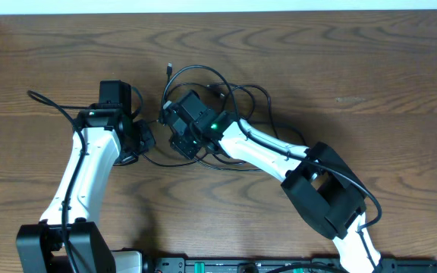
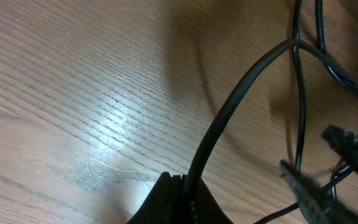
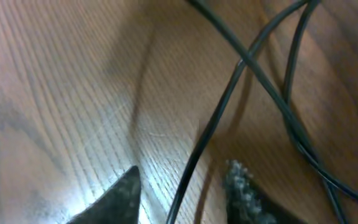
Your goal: Untangle cables
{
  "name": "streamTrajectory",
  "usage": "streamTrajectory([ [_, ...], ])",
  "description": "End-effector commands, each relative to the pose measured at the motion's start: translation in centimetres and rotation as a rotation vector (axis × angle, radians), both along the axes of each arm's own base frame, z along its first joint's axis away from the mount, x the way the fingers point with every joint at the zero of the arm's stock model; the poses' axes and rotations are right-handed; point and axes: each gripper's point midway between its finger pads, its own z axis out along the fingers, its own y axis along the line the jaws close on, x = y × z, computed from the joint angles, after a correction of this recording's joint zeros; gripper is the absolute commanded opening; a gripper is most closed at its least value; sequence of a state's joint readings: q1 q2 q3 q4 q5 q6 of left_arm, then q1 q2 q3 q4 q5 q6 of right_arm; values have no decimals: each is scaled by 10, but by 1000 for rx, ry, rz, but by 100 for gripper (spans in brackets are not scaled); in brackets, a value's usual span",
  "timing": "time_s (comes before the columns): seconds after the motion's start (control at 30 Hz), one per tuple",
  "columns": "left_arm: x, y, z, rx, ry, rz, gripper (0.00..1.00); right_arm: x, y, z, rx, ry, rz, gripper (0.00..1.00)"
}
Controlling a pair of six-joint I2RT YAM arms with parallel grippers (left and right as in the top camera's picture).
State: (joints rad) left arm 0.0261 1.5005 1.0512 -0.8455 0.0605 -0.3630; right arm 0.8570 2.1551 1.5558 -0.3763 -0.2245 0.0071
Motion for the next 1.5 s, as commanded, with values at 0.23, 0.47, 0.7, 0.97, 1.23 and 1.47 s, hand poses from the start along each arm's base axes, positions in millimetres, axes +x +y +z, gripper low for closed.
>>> streamTrajectory([
  [0.23, -1, 4, 3, 16, -8, 10, 8, -6, -2, -17, -29, 48, -37, 28],
  [0.47, -1, 4, 3, 16, -8, 10, 7, -14, -6, -21, -46, 88, -25, 23],
  [0.7, -1, 4, 3, 16, -7, 10, 8, -15, -8, -25, -55, 114, -61, 1],
  [0.97, -1, 4, 3, 16, -8, 10, 7, 7, -18, 2, -18, 80, -152, 1],
  [1.23, 2, 5, 3, 17, -19, 10, 7, 51, -69, 134, 158, -72, -275, 1],
  [1.47, 4, 5, 4, 17, -28, 10, 8, 89, -175, 226, 244, -205, -490, 1],
])
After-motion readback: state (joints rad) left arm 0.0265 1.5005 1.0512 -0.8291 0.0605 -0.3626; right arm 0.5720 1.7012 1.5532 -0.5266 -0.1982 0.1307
